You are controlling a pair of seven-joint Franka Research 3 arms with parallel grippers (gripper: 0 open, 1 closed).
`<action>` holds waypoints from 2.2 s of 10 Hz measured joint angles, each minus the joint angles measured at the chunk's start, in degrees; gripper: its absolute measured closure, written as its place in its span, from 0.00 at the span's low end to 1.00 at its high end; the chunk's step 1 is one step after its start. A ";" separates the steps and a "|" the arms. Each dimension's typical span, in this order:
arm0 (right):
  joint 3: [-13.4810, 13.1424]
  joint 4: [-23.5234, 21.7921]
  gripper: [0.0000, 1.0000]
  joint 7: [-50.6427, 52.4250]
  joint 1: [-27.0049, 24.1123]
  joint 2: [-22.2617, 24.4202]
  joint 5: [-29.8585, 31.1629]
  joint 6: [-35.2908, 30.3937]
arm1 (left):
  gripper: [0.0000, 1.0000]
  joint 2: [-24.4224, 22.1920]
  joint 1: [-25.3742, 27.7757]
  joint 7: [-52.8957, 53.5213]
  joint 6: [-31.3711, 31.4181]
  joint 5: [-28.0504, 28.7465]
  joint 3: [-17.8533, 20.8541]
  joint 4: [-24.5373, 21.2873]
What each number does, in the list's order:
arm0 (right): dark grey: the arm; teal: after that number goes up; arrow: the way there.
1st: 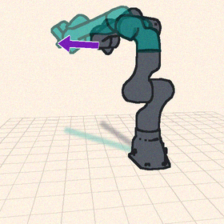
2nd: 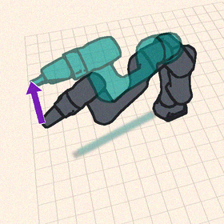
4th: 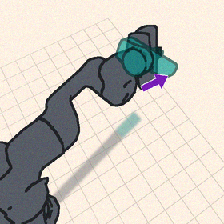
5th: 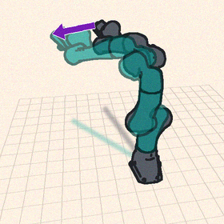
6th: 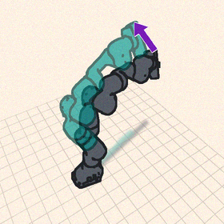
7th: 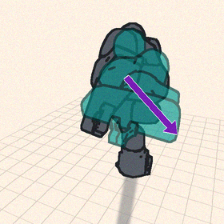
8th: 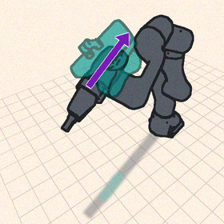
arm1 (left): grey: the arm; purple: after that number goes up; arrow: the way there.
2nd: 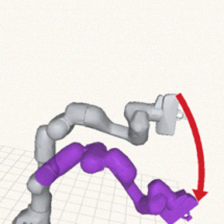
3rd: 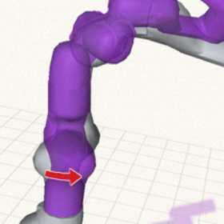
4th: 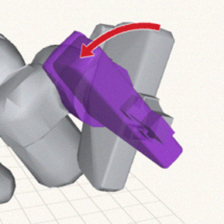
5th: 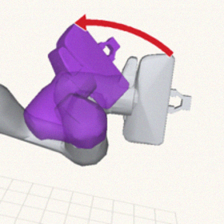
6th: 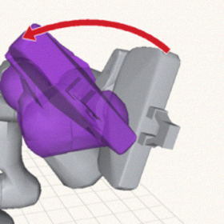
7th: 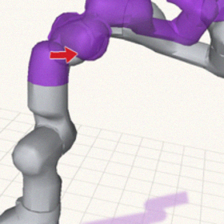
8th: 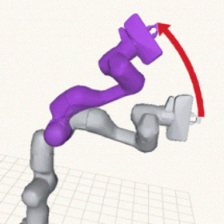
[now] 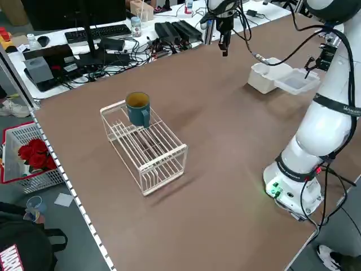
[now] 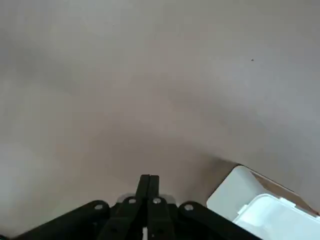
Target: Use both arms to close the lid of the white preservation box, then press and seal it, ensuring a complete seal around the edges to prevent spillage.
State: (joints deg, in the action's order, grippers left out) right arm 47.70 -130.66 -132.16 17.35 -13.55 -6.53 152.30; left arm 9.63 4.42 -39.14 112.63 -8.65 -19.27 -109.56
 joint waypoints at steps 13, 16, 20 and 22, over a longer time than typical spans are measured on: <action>-3.15 0.82 0.47 -0.12 1.52 -2.85 1.09 2.41 | 0.99 -0.28 0.08 -0.03 0.22 0.00 0.00 -0.05; -3.57 1.32 0.51 -0.15 1.52 -2.85 1.09 2.31 | 0.99 -0.30 0.09 -0.03 0.23 0.00 0.01 -0.05; -3.38 1.29 0.74 -0.63 1.72 -2.86 1.06 1.28 | 0.99 -0.30 0.18 -0.03 0.23 0.00 0.03 -0.05; -3.33 1.26 0.91 -1.72 1.92 -2.86 0.99 0.67 | 0.99 -0.31 0.27 -0.03 0.23 0.00 0.06 -0.05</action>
State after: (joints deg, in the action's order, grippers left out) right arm 44.37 -129.40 -133.89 19.27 -16.41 -5.54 152.97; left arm 9.32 4.69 -39.17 112.85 -8.65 -19.21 -109.61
